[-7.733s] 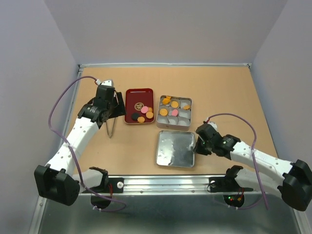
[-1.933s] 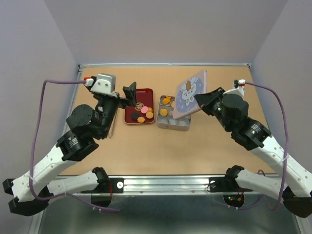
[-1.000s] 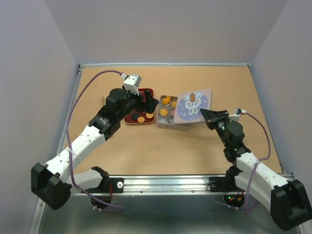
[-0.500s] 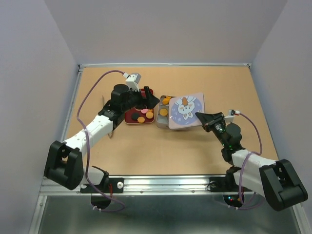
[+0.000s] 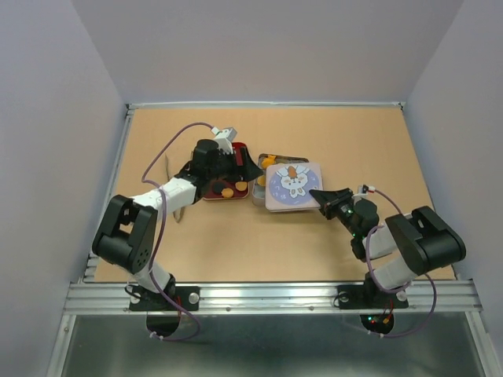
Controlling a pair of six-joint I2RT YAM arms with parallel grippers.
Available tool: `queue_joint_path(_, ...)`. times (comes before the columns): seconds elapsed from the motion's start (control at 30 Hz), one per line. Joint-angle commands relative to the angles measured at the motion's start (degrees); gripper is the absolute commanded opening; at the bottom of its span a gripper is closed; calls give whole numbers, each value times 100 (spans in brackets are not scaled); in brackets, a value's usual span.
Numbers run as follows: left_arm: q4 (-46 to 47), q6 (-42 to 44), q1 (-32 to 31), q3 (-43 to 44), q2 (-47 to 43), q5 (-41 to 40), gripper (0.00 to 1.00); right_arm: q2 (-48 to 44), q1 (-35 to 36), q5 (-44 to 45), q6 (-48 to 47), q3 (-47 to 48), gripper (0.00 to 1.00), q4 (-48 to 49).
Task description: Pack the cookies
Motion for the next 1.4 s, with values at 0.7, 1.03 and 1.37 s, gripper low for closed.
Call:
queue_joint_path(0.7, 654, -250, 23, 355, 536, 575, 93, 1949, -81, -118, -445, 464, 56, 3151)
queue_joint_path(1.03, 680, -250, 14, 294, 545, 540, 93, 2002, -81, -285, -559, 244, 72, 3151)
queue_joint_path(1.37, 698, -250, 14, 258, 492, 514, 93, 2309, -81, -496, -726, -2, 84, 3160)
